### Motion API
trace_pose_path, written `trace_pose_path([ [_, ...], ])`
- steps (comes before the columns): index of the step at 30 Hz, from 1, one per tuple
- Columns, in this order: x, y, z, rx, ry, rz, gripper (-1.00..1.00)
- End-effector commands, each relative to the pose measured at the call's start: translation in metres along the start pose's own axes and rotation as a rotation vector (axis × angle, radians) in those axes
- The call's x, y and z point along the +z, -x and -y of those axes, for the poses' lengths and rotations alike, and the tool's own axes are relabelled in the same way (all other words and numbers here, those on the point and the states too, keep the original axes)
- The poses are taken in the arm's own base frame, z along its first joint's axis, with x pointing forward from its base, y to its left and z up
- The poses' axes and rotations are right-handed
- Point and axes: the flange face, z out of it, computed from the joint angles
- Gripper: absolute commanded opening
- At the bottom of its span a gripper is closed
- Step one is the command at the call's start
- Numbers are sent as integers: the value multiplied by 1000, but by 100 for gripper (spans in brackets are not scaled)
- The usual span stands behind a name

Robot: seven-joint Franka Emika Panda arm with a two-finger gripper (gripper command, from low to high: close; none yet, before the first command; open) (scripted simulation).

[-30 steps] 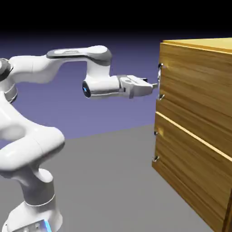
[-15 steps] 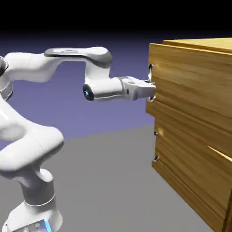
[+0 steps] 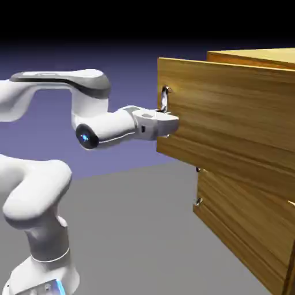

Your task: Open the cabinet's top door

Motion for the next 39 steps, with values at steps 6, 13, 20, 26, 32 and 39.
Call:
trace_pose_path([
  [6,-38,-11,-11,0,-63,64,-100],
  [13,-78,-25,-25,0,-133,133,-100],
  [20,-119,-44,-44,0,-210,210,-100],
  [26,-159,-67,-67,0,-292,292,-100],
  [32,-201,-98,-98,0,-388,388,-100],
  [39,-240,-138,-138,0,-494,495,-100],
])
